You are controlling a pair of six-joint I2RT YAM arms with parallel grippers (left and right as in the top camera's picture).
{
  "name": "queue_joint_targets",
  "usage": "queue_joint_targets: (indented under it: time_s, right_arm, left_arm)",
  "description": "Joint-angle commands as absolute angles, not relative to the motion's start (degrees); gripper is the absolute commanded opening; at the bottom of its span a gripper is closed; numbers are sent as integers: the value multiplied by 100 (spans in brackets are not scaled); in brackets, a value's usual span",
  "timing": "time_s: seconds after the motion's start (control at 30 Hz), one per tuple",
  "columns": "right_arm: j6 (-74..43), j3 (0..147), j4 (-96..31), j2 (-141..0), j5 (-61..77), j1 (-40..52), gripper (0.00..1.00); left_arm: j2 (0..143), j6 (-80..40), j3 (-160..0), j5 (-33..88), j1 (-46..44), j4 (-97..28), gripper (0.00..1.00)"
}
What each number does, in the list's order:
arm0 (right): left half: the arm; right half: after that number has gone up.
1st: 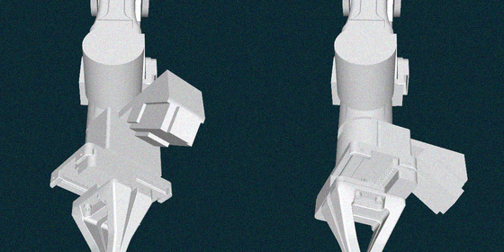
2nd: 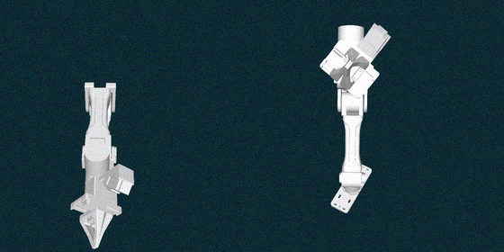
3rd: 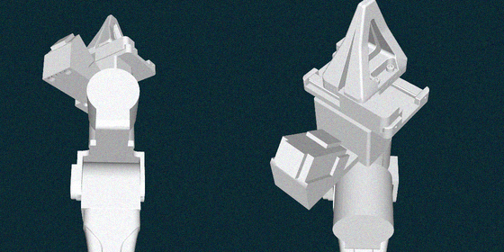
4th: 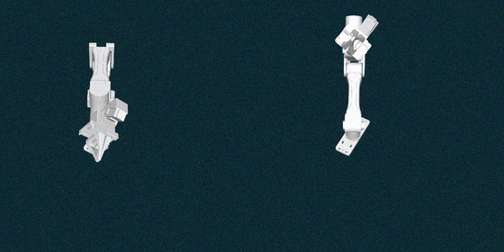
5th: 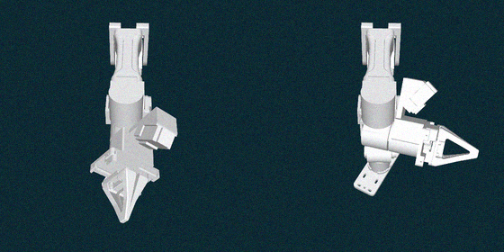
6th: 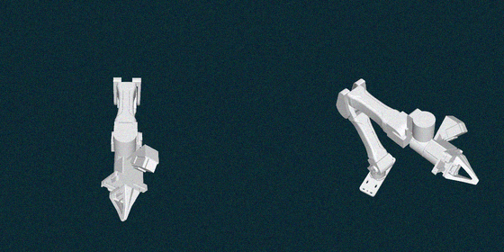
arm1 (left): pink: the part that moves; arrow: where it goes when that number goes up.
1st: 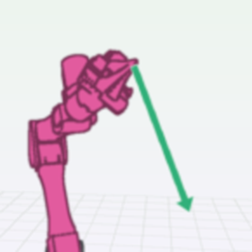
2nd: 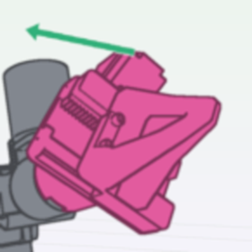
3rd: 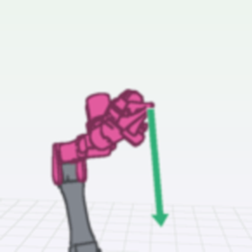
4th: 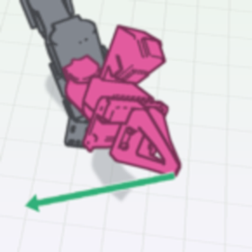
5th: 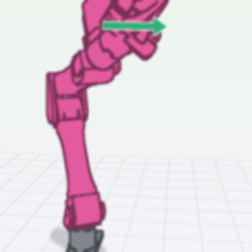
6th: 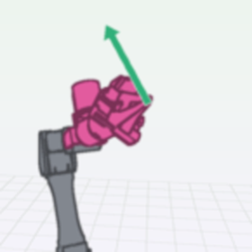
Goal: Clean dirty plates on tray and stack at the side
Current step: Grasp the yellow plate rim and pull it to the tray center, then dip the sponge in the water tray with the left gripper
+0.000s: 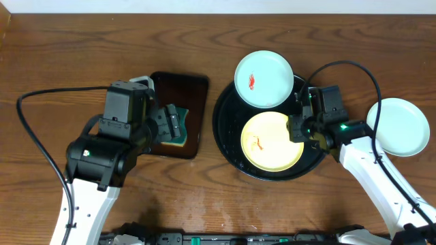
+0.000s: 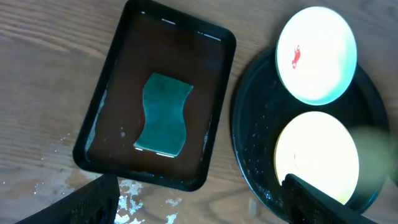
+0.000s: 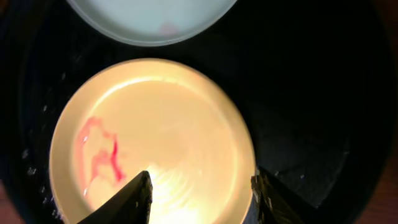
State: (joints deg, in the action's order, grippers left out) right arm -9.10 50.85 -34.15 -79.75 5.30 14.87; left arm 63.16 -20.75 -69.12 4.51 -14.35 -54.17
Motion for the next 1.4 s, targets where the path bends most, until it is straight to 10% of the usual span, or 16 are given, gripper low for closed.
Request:
queue_joint_targets:
  time_s: [0.0, 0.17, 0.3, 0.7, 0.93, 1.13, 1.23, 1.37]
  right_arm:
    - [-764, 5177, -3562, -7948, 845, 1533, 49]
    - [-762, 5177, -3673, -7948, 845, 1531, 49]
    - [-762, 5177, -3693, -7948, 845, 1533, 49]
    - [-764, 5177, -3824, -7948, 845, 1533, 48]
    - [-764, 5177, -3822, -7948, 845, 1533, 47]
    - [-764, 5177, -3817, -7948, 843, 1533, 46]
    - [-764, 5177, -3820, -7948, 843, 1531, 46]
    - [-764, 5177, -3817, -7948, 843, 1531, 46]
  left_arm:
    - [6696, -2060, -6785, 244, -1417, -5446, 83]
    - [7435, -2060, -6755, 414, -1417, -5465, 84]
    - [8112, -2060, -6755, 233, -1420, -5356, 56]
    - [10586, -2018, -6622, 235, -1409, -4764, 56]
    - [10914, -2016, -6624, 266, -1310, -4458, 8]
    - [10346, -2016, -6726, 429, -1151, -4797, 9]
    - [9935, -2014, -6726, 412, -1087, -4831, 43]
    - [9642, -2012, -6724, -58, -1052, -4582, 56]
